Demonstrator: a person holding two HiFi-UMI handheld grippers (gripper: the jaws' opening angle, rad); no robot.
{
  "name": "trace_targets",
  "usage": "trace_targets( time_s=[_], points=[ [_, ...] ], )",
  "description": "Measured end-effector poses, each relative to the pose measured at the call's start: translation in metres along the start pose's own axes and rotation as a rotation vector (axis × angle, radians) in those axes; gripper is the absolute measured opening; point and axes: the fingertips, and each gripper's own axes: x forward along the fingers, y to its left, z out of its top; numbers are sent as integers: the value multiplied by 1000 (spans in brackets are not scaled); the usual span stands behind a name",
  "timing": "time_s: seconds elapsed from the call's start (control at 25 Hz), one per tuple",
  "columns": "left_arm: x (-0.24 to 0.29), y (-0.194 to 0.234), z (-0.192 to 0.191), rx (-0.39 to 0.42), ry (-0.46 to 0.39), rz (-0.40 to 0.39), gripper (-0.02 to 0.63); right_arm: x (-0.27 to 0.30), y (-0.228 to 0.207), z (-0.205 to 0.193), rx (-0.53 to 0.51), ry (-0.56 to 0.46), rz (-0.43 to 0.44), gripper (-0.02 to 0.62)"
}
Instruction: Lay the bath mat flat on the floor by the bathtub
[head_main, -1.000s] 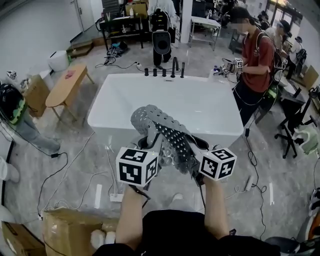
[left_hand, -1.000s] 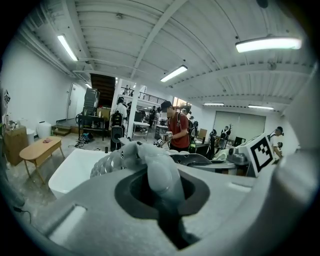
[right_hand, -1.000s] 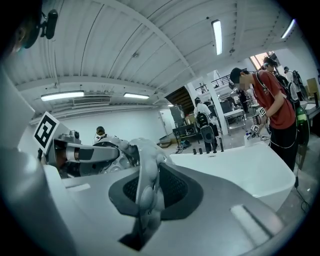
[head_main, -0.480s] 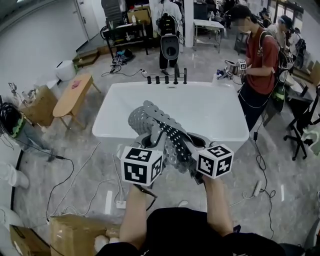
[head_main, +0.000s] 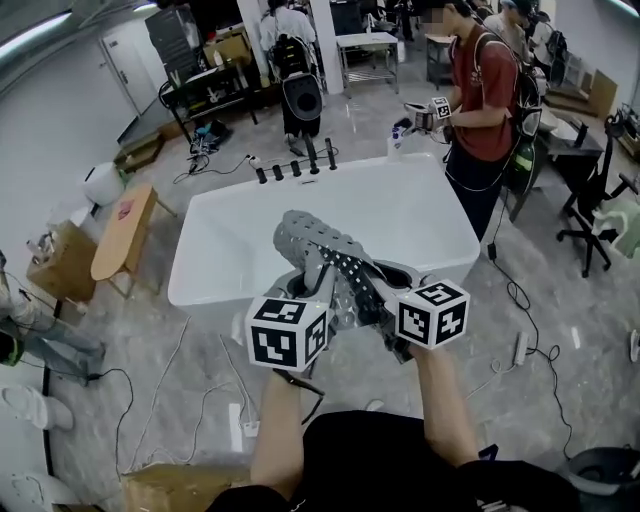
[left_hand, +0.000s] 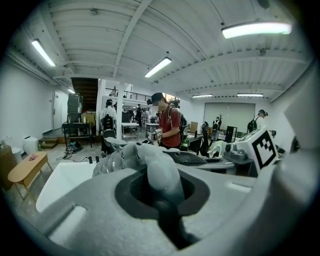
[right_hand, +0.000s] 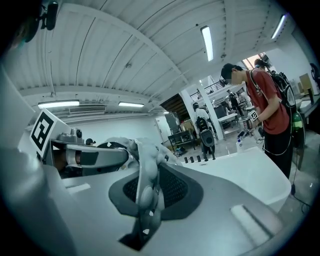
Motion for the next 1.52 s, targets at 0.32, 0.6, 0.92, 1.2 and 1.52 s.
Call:
trace_targets(
  time_s=[0.32, 0.6, 0.92, 1.2, 1.52],
  points=[
    [-1, 32, -13, -29, 1, 3, 21, 27, 11, -10, 27, 12, 15, 26],
    [-4, 60, -21, -63, 21, 20, 21, 52, 30, -16, 39, 52, 59, 26],
    [-12, 109, -46, -94, 77, -8, 23, 91, 50, -38, 95, 73, 23, 28],
    [2, 129, -78, -143, 156, -32, 21, 106, 40, -71, 175, 116, -34, 28],
    [17, 147, -119, -214, 184, -77, 21, 117, 27, -108, 300, 129, -86, 28]
  ],
)
